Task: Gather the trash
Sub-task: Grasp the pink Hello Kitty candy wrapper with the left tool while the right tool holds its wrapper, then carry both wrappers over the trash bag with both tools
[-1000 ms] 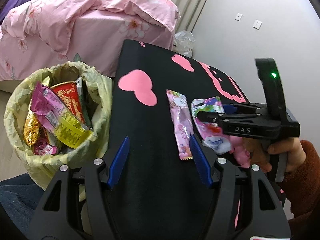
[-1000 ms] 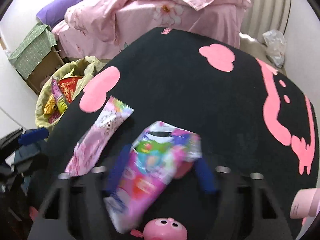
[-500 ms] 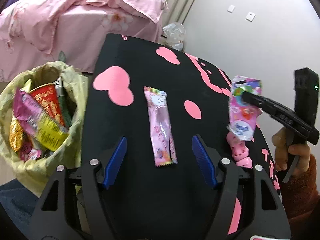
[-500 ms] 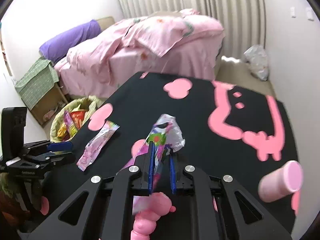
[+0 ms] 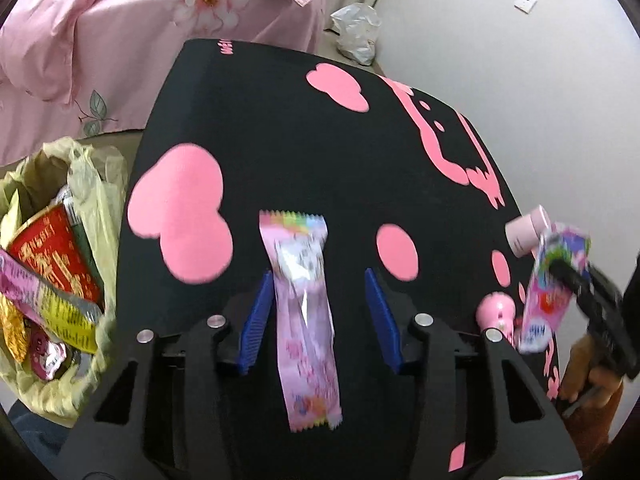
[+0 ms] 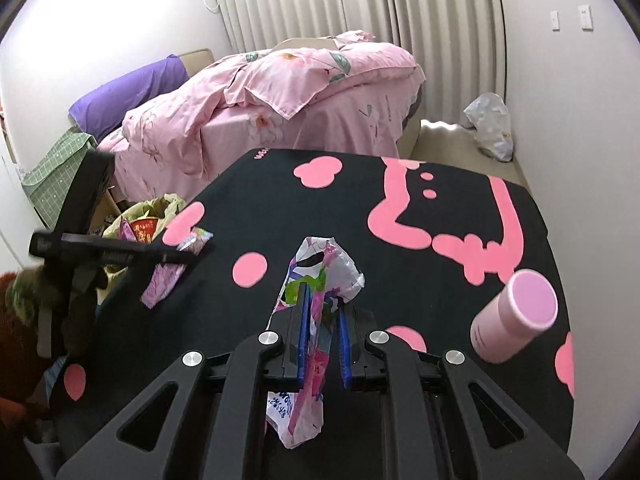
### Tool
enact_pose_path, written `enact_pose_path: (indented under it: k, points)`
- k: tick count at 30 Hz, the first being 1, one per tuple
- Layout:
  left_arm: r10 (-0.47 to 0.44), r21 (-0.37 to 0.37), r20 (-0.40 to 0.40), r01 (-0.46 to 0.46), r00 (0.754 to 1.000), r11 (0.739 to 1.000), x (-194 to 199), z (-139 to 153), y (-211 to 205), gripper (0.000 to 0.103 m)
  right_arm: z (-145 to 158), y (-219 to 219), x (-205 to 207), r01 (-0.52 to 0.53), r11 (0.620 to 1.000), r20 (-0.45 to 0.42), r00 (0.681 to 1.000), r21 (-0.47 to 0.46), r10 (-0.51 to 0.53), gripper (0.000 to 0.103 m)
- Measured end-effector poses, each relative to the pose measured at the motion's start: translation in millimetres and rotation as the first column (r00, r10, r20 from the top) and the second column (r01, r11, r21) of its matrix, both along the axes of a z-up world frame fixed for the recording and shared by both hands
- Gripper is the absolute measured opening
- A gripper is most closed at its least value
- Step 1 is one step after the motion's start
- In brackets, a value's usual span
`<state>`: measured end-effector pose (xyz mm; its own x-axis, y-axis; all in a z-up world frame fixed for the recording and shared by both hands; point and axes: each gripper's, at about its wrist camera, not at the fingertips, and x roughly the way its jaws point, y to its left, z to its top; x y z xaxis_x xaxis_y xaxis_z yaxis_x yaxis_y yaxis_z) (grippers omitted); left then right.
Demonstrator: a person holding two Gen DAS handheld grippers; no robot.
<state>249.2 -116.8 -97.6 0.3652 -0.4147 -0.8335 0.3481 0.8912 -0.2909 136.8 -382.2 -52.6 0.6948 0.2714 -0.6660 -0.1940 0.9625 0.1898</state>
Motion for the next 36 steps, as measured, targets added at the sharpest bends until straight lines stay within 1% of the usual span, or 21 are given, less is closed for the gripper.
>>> enact_pose_path:
  k: [4, 5, 6, 7, 8, 10, 15, 16, 19, 21, 24, 28, 30, 33, 36]
  points:
    - [0.001, -0.004, -0.025, -0.001, 1.000, 1.000, 13, 1, -5, 0.044, -4, 1, -6, -0.002, 1.000, 0.003, 1.000, 0.005, 0.002, 0.014]
    - [-0.001, 0.002, -0.029, 0.001, 1.000, 1.000, 15, 1, -7, 0.042, -3, 1, -7, -0.003, 1.000, 0.007, 1.000, 0.010, 0.003, 0.014]
    - [-0.005, 0.004, -0.031, 0.005, 1.000, 1.000, 16, 1, -7, 0.030, -2, 1, -8, -0.004, 1.000, 0.011, 1.000, 0.016, 0.004, 0.014]
    - [-0.008, 0.004, -0.031, 0.008, 1.000, 1.000, 16, 1, -8, 0.026, -1, 2, -10, -0.007, 1.000, 0.017, 1.000, 0.022, 0.006, 0.014]
    - [-0.012, -0.008, -0.023, 0.012, 1.000, 1.000, 14, 3, -7, 0.026, 2, 3, -12, -0.010, 1.000, 0.024, 1.000, 0.025, 0.010, 0.014]
    - [-0.018, -0.030, 0.009, 0.018, 1.000, 0.999, 5, 10, -7, 0.026, 6, 5, -14, -0.017, 1.000, 0.036, 0.999, 0.024, 0.016, 0.014]
    - [-0.019, -0.044, 0.138, 0.026, 0.990, 0.999, -28, 38, 3, 0.025, 18, 13, -18, -0.025, 1.000, 0.058, 0.998, 0.011, 0.024, 0.014]
    - [-0.013, -0.048, 0.177, 0.022, 0.984, 0.999, -38, 47, 7, 0.025, 20, 15, -19, -0.027, 1.000, 0.062, 0.998, 0.010, 0.026, 0.014]
    - [0.016, -0.060, 0.254, -0.001, 0.967, 0.998, -55, 68, 22, 0.025, 31, 22, -23, -0.038, 0.999, 0.086, 0.996, 0.000, 0.038, 0.014]
    - [0.043, -0.071, 0.292, -0.023, 0.956, 0.997, -62, 81, 32, 0.025, 42, 32, -25, -0.053, 0.999, 0.108, 0.993, -0.011, 0.054, 0.014]
    - [0.097, -0.084, 0.361, -0.071, 0.927, 0.994, -74, 103, 57, 0.025, 56, 46, -25, -0.079, 0.997, 0.136, 0.987, -0.025, 0.082, 0.014]
    - [0.184, -0.088, 0.442, -0.162, 0.878, 0.983, -89, 124, 95, 0.025, 74, 70, -19, -0.119, 0.992, 0.167, 0.978, -0.030, 0.122, 0.014]
    - [0.228, -0.097, 0.457, -0.206, 0.860, 0.974, -92, 128, 117, 0.025, 80, 81, -16, -0.134, 0.990, 0.177, 0.975, -0.037, 0.138, 0.014]
    - [0.281, -0.102, 0.453, -0.264, 0.846, 0.959, -92, 127, 142, 0.025, 93, 108, -4, -0.183, 0.982, 0.193, 0.963, -0.051, 0.189, 0.014]
    - [0.334, -0.116, 0.449, -0.317, 0.829, 0.941, -91, 123, 165, 0.025, 102, 131, 8, -0.220, 0.974, 0.196, 0.955, -0.047, 0.224, 0.014]
